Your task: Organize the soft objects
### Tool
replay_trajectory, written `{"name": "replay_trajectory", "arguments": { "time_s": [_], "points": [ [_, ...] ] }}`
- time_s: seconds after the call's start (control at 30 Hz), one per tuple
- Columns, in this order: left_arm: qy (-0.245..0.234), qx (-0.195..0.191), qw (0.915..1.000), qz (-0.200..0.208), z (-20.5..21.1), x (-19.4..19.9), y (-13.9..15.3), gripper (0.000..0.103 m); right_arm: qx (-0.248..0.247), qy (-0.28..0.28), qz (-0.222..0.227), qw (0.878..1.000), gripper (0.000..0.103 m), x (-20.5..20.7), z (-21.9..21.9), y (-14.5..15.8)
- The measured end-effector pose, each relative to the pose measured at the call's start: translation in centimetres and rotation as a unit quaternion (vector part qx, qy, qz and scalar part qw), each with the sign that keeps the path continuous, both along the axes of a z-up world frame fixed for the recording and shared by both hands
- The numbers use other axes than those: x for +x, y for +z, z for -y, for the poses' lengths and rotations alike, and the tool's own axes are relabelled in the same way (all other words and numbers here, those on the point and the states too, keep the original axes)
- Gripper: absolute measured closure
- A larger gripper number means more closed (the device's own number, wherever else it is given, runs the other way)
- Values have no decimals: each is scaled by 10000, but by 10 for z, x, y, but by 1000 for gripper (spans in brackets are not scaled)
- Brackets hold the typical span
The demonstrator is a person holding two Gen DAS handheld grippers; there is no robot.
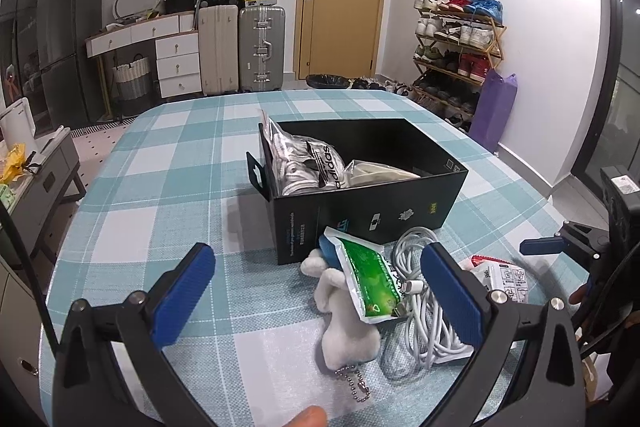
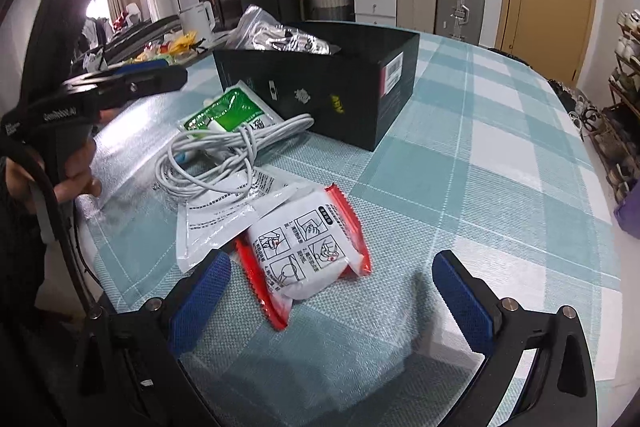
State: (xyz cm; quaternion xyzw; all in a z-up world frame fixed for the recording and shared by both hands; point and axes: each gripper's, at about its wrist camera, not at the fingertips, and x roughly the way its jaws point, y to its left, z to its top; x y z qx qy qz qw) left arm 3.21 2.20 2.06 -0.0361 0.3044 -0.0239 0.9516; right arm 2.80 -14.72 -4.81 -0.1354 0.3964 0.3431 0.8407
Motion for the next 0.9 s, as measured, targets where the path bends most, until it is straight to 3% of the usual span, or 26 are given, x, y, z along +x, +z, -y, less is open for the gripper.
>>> {"name": "replay_trajectory", "arguments": {
  "time_s": [0.3,0.4,0.47,0.9],
  "points": [
    [-27,36,10000,-42,-2,2,-2,0,-213,6,101,9997,2,10,-13,-3],
    [-30,25,10000,-51,-2,2,-3,0,-181,-23,90,9998,13,14,-14,-3],
    [-42,41,10000,-56,-2,2,-4,0,-176,-86,71,9998,28,19,-14,-4],
    [-48,18,9999,-158,-1,5,-9,0,207,-233,139,9994,51,26,5,7]
  ]
}}
